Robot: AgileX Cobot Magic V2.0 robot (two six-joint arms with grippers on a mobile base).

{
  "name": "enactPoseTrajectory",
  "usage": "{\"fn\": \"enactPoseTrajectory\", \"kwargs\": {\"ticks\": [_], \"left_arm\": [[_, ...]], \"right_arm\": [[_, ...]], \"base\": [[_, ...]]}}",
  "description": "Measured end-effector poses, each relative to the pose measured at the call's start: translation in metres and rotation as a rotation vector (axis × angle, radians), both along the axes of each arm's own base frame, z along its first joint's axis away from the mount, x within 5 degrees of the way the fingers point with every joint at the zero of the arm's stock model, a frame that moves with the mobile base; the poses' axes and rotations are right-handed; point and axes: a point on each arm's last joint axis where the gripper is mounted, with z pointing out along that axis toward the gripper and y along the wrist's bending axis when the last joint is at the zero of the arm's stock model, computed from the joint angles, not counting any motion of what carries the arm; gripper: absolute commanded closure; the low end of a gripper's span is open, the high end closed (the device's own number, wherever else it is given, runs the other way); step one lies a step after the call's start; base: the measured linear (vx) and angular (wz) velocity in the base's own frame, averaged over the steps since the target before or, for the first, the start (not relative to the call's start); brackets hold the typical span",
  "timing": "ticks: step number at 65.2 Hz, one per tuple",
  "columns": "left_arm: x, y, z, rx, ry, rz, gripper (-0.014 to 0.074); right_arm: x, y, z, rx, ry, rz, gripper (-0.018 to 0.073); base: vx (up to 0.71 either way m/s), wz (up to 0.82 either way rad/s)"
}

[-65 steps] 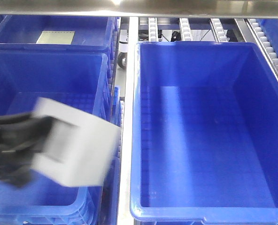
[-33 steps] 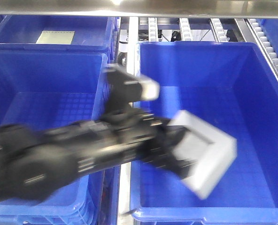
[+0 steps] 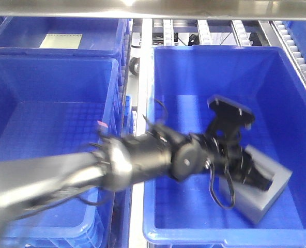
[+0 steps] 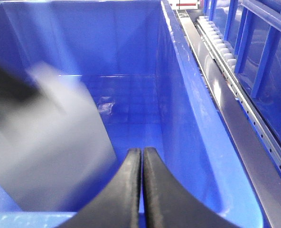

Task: Sort gray base to blue bin
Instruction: 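Swing the left arm over the farther blue bin and lower block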

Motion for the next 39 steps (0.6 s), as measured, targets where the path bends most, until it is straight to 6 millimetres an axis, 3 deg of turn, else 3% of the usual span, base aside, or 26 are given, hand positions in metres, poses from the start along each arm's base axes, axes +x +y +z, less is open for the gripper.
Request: {"fn": "enactPoseTrajectory", "kwargs": {"ticks": [10,21,39], "left_arm": [[0.002,-0.003,-0.024,0.053,0.037,-0.006,0.0557],[0.001,-0.003,-0.029,0.081,0.047,-0.018,0.0492],[0.000,-0.003,-0.029,0.097,0.053,-0.027,0.0210]], "right_arm": [[0.000,0.000,0.000,0.000,0.000,0.000,0.0564],[0.000,0.000,0.000,0.000,0.000,0.000,0.0564],[0.000,0.000,0.000,0.000,0.000,0.000,0.0564]], "base": [[0.00,0.00],[0.00,0.00],[0.00,0.00]]}}
